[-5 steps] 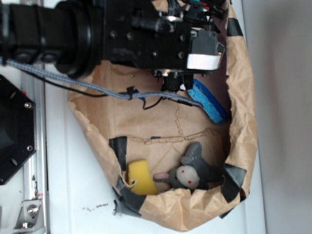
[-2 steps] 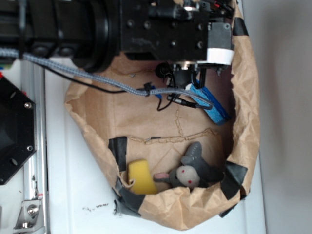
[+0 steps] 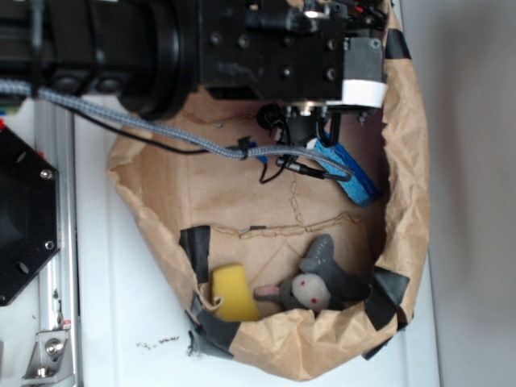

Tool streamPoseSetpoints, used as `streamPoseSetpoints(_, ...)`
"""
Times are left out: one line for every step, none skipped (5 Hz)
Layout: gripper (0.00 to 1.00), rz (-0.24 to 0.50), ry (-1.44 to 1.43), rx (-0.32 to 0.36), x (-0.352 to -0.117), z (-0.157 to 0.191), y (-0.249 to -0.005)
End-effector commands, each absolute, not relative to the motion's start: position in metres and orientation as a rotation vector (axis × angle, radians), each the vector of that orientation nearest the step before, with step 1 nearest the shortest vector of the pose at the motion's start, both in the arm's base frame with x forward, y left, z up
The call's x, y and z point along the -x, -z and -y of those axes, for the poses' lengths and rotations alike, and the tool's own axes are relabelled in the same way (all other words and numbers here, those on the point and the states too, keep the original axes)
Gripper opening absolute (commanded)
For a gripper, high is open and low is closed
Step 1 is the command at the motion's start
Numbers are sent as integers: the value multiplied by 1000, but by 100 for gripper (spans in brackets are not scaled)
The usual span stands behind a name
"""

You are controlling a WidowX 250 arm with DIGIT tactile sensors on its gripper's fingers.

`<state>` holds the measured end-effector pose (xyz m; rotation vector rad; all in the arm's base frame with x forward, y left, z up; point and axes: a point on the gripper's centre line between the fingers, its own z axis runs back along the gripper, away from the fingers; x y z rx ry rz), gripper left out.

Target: Grab the silver keys.

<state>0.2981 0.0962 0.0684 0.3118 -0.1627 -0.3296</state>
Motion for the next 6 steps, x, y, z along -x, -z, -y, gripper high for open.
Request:
streamPoseSetpoints(100, 194, 348, -366, -319, -93, -52)
streamPoseSetpoints(100, 205, 372, -361, -315, -92, -50)
streamPoseSetpoints(0, 225, 360, -354, -314, -93, -52)
streamPoseSetpoints(0, 230, 349, -371, -314, -93, -50)
streamPoseSetpoints(0, 232, 340, -378, -315, -93, -50)
streamPoseSetpoints(0, 238, 339, -392, -314, -93, -49)
